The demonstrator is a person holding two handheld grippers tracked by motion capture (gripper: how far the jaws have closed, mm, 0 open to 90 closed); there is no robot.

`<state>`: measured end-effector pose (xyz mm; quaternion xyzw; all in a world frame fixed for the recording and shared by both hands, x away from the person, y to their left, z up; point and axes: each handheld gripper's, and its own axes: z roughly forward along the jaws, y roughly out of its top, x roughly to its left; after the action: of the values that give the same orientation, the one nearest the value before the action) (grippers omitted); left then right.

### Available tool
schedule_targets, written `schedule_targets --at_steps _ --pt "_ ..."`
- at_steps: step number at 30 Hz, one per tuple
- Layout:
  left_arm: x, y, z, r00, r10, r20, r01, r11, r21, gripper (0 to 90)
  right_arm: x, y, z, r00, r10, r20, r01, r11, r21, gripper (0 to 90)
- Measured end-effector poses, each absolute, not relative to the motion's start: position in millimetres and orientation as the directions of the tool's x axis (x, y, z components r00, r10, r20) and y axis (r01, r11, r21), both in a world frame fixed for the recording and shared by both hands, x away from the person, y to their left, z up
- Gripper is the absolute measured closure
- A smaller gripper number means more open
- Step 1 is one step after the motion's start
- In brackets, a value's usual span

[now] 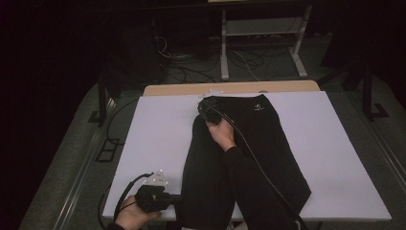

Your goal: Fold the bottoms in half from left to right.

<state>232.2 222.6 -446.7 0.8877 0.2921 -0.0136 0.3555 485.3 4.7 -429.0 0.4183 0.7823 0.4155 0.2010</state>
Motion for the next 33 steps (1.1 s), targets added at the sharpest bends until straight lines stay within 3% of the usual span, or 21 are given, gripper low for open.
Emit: schedule_targets --at_steps 12,33 --pt "235.2 222.4 -441.7 0.819 0.519 -0.244 0.539 -0.552 0.636 88.7 490.3 -8.5 -420.8 -0.571 0.819 0.06 0.505 0.293 0.812 85.8" --pt "237.8 182.1 -419.3 0.889 0.389 -0.242 0.444 -0.6 0.666 89.0 501.2 -54.2 -396.4 -0.551 0.829 0.099 0.537 0.261 0.802 85.9"
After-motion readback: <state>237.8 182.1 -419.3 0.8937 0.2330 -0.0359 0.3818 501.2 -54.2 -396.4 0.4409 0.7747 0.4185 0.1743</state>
